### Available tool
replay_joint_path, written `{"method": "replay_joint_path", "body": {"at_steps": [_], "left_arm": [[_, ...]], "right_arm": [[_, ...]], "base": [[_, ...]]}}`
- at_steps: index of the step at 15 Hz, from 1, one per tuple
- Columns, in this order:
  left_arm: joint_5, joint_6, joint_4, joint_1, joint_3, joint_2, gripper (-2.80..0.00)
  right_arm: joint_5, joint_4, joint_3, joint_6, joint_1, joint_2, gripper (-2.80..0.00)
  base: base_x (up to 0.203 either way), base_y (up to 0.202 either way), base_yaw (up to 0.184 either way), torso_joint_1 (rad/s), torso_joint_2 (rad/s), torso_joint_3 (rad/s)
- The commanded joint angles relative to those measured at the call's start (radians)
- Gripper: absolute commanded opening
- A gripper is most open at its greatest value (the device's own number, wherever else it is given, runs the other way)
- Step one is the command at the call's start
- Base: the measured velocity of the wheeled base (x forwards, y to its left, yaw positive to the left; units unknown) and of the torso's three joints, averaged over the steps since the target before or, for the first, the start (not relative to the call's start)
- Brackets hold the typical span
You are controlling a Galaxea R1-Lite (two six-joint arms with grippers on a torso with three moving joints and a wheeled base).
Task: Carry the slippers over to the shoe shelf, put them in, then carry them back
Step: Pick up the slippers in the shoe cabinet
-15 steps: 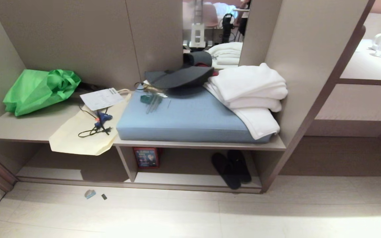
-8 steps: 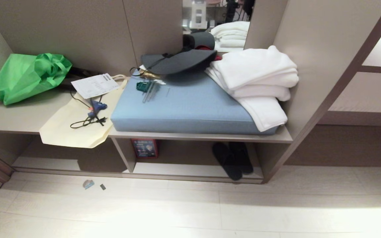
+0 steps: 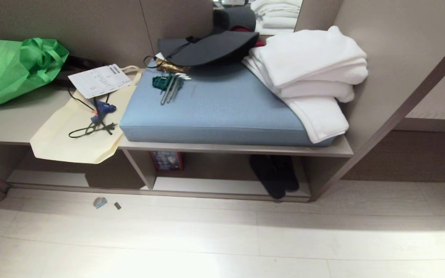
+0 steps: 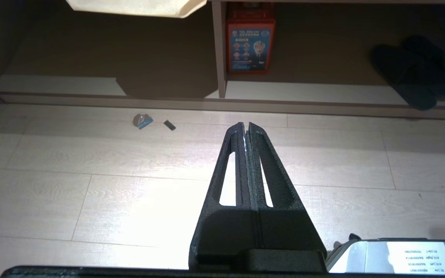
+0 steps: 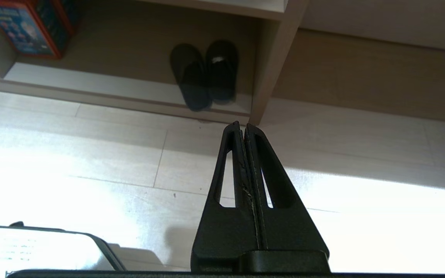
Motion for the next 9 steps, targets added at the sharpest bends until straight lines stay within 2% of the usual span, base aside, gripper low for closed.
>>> {"method": "replay_joint_path", "body": {"at_steps": [1, 9], "left_arm": [[0.0, -0.001, 0.0, 0.0, 0.0, 0.001, -2.8], [0.0, 0.0, 0.0, 0.0, 0.0, 0.001, -2.8]], "right_arm": [[0.0, 0.0, 0.0, -0.001, 0.0, 0.002, -2.8], [0.0, 0.0, 0.0, -0.001, 0.0, 0.002, -2.8]], "base": [[0.0, 0.0, 0.0, 0.006, 0.0, -0.206], [0.0, 0.0, 0.0, 0.001, 0.0, -0.195]]}}
